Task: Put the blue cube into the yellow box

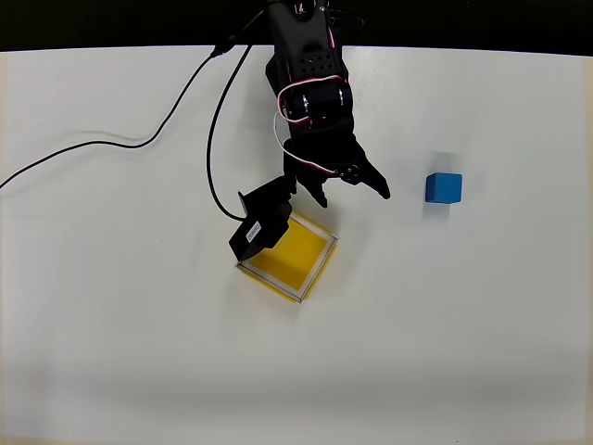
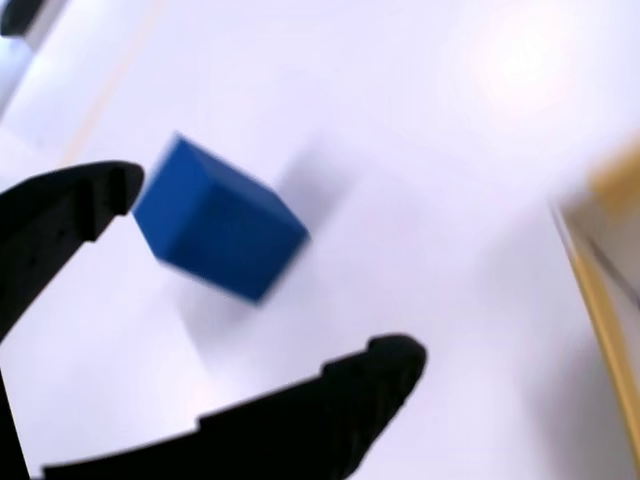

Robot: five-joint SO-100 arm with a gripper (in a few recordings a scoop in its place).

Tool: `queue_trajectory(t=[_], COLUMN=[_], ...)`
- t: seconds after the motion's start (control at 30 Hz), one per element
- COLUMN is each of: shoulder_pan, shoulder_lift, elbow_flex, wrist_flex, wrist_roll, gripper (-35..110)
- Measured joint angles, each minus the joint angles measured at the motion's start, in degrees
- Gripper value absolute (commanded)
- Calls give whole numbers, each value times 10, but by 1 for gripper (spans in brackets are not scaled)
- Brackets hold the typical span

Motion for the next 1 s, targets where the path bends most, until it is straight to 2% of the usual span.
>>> queue_trajectory(t=[0.27, 0.43, 0.7, 1.0], shoulder_pan=[-93, -152, -242, -250], shoulder_lift=[-108, -185, -321, -416], elbow_flex=[-36, -53, -174, -260], wrist_flex=[-146, -185, -105, 26], wrist_roll=[75, 162, 330, 394], gripper=[49, 49, 49, 50])
